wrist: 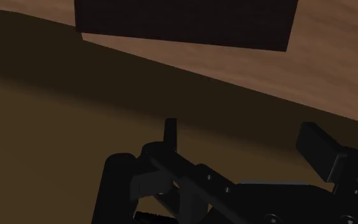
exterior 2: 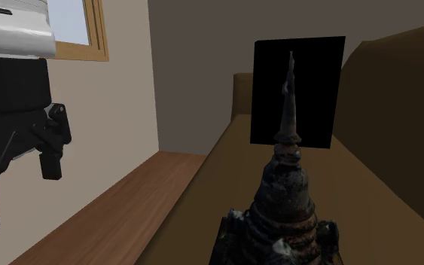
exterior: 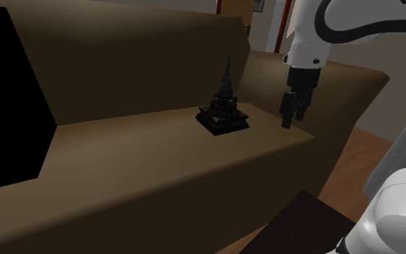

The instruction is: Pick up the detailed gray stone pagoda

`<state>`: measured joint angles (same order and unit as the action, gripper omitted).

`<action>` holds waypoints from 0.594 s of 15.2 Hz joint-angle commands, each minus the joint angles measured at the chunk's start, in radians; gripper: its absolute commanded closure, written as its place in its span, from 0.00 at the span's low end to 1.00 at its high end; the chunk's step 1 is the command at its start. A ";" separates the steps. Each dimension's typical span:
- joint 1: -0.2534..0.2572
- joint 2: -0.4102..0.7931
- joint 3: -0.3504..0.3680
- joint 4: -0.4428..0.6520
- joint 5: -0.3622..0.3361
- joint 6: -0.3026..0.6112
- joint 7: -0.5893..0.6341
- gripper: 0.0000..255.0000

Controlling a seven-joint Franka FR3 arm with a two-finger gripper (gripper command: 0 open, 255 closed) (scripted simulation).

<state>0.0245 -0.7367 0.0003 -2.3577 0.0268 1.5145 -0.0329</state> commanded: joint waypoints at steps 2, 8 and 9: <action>-0.002 0.006 0.004 -0.007 0.002 0.052 0.009 0.00; -0.018 0.056 0.029 -0.031 0.003 0.365 0.065 0.00; -0.022 0.067 0.034 -0.032 0.002 0.416 0.075 0.00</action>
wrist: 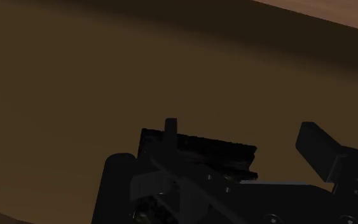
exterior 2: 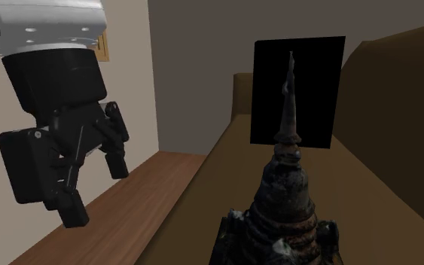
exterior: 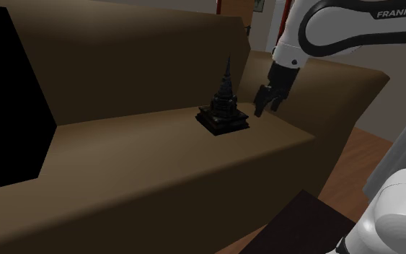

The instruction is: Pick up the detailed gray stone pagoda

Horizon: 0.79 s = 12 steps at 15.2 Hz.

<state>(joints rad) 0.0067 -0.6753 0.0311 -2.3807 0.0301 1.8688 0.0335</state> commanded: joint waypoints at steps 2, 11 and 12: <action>-0.012 0.029 0.012 -0.009 -0.005 0.163 0.029 0.00; -0.071 0.152 0.064 0.035 -0.053 0.596 0.140 0.00; -0.081 0.167 0.071 0.044 -0.063 0.641 0.156 0.00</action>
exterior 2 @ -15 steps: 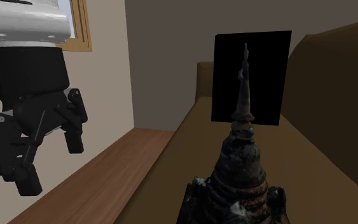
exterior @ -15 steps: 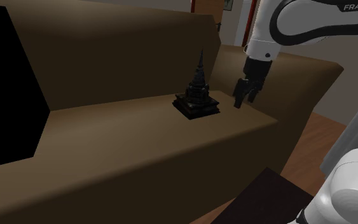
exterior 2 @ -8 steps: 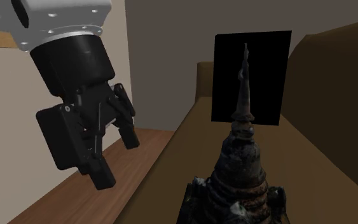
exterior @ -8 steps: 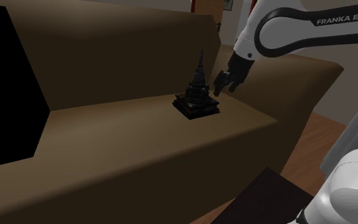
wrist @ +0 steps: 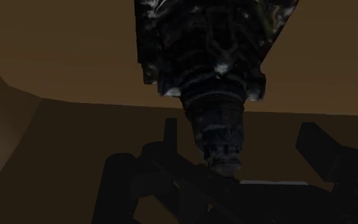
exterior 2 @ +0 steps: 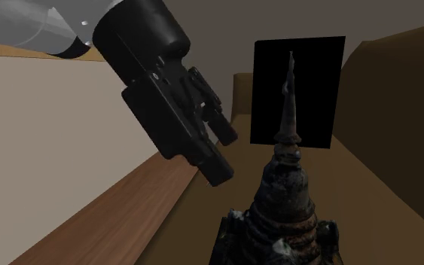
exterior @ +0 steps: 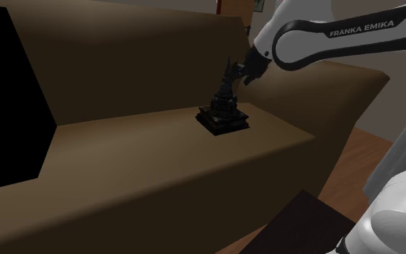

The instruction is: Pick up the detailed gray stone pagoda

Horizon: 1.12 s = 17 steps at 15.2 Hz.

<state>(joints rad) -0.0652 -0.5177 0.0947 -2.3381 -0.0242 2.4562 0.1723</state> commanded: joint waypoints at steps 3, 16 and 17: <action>-0.047 0.053 0.035 0.032 -0.044 0.183 0.071 0.00; -0.105 0.101 0.079 -0.028 -0.099 0.382 0.146 1.00; -0.105 0.101 0.079 -0.028 -0.099 0.381 0.146 1.00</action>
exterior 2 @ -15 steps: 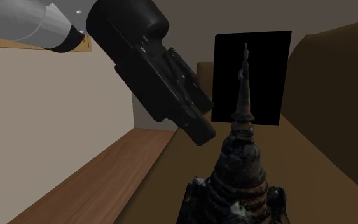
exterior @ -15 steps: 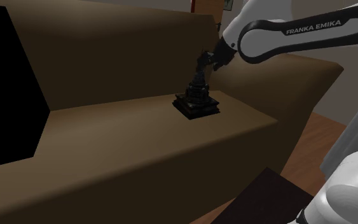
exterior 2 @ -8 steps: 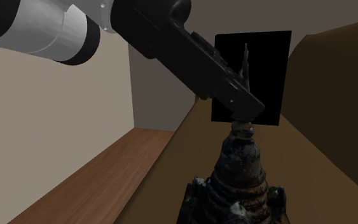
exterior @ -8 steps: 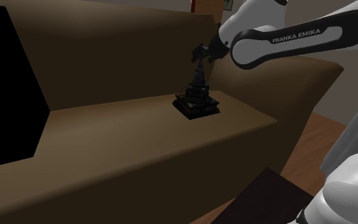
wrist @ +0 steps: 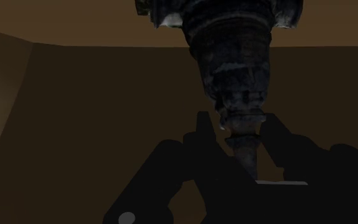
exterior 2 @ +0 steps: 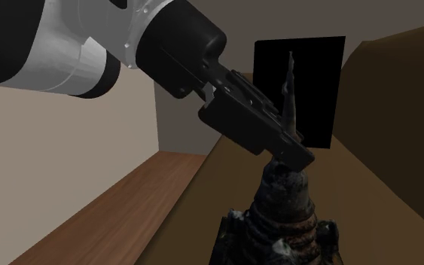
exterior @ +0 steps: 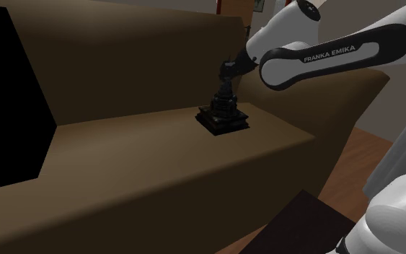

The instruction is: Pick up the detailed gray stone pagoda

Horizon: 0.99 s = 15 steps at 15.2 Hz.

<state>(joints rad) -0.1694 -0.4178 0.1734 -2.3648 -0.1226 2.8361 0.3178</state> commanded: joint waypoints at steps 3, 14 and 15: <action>0.000 0.000 0.000 -0.001 0.000 0.001 0.000 1.00; 0.014 -0.012 -0.013 0.068 0.016 -0.081 -0.020 1.00; 0.016 -0.013 -0.015 0.080 0.018 -0.094 -0.023 1.00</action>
<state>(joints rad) -0.1542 -0.4314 0.1591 -2.2997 -0.1056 2.7534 0.2968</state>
